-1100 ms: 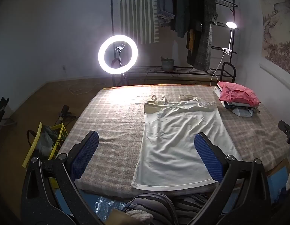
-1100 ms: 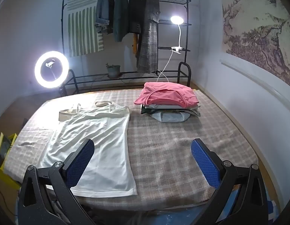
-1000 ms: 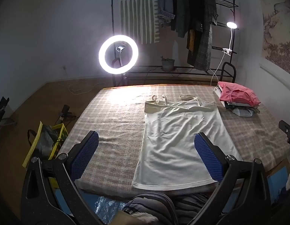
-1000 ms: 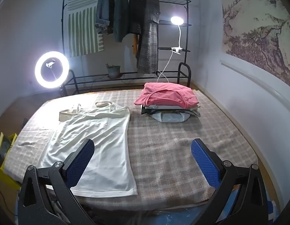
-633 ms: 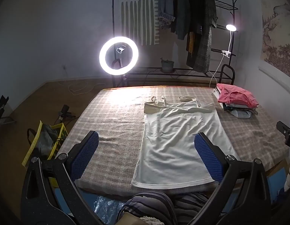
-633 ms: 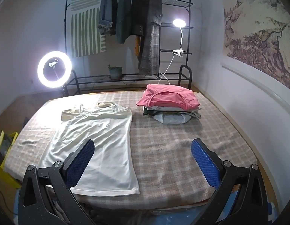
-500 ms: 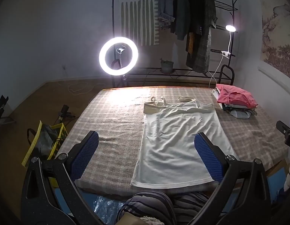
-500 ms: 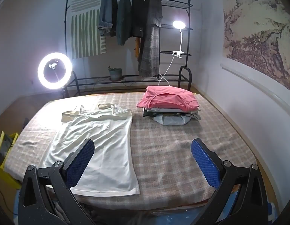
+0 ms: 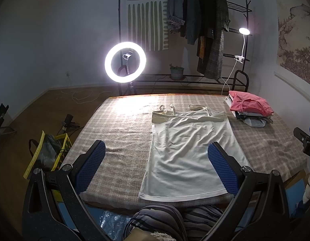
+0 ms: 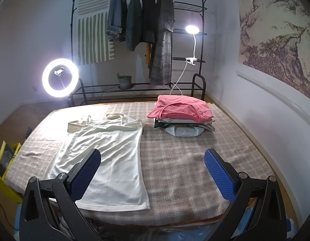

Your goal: Fold small clothes

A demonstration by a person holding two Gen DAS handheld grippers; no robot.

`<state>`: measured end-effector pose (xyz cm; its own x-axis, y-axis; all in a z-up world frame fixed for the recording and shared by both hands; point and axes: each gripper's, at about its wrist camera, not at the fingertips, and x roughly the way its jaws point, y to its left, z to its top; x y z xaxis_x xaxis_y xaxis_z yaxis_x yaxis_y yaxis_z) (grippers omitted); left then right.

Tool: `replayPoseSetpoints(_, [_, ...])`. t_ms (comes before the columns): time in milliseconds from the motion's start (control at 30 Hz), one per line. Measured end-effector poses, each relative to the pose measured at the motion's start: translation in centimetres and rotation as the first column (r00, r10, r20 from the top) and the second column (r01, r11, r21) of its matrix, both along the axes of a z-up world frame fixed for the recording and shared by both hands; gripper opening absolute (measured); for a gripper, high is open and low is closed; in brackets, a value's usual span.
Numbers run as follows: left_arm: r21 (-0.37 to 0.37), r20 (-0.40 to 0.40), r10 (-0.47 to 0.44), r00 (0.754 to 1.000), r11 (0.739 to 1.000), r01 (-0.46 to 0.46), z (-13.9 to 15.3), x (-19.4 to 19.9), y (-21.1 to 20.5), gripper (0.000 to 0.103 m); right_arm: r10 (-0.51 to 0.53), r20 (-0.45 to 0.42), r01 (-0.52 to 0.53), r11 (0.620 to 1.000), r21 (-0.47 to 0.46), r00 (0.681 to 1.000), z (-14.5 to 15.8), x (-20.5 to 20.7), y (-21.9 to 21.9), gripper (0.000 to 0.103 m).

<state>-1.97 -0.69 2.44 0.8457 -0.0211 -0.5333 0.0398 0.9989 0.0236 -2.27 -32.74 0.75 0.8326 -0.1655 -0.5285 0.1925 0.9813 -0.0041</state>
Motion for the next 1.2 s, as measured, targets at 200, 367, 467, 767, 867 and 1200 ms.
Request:
replayPoseSetpoints(200, [0.0, 0.003, -0.004, 1.0, 1.0, 0.004, 0.46, -0.16, -0.33, 0.103, -0.003, 0.003, 0.003, 1.0, -0.002, 1.0, 0.03, -0.01, 0.01, 0.103])
replayPoseSetpoints(367, [0.001, 0.005, -0.005, 1.0, 1.0, 0.005, 0.62, -0.26, -0.44, 0.103, -0.004, 0.005, 0.004, 1.0, -0.002, 1.0, 0.15, -0.01, -0.05, 0.103])
replayPoseSetpoints(467, [-0.003, 0.004, -0.005, 1.0, 1.0, 0.005, 0.59, -0.25, -0.42, 0.103, -0.003, 0.008, 0.003, 1.0, -0.001, 1.0, 0.25, -0.15, -0.21, 0.103])
replayPoseSetpoints(767, [-0.002, 0.007, -0.001, 1.0, 1.0, 0.001, 0.67, -0.37, -0.67, 0.103, -0.003, 0.01, 0.003, 1.0, -0.003, 1.0, 0.23, -0.17, -0.17, 0.103])
replayPoseSetpoints(867, [-0.002, 0.007, -0.002, 1.0, 1.0, 0.002, 0.53, -0.31, -0.52, 0.103, -0.002, 0.011, 0.002, 1.0, -0.004, 1.0, 0.23, -0.17, -0.16, 0.103])
replayPoseSetpoints(1200, [-0.004, 0.009, -0.003, 1.0, 1.0, 0.003, 0.46, -0.35, -0.42, 0.103, 0.0, 0.01, 0.0, 1.0, -0.01, 1.0, 0.14, -0.17, 0.09, 0.103])
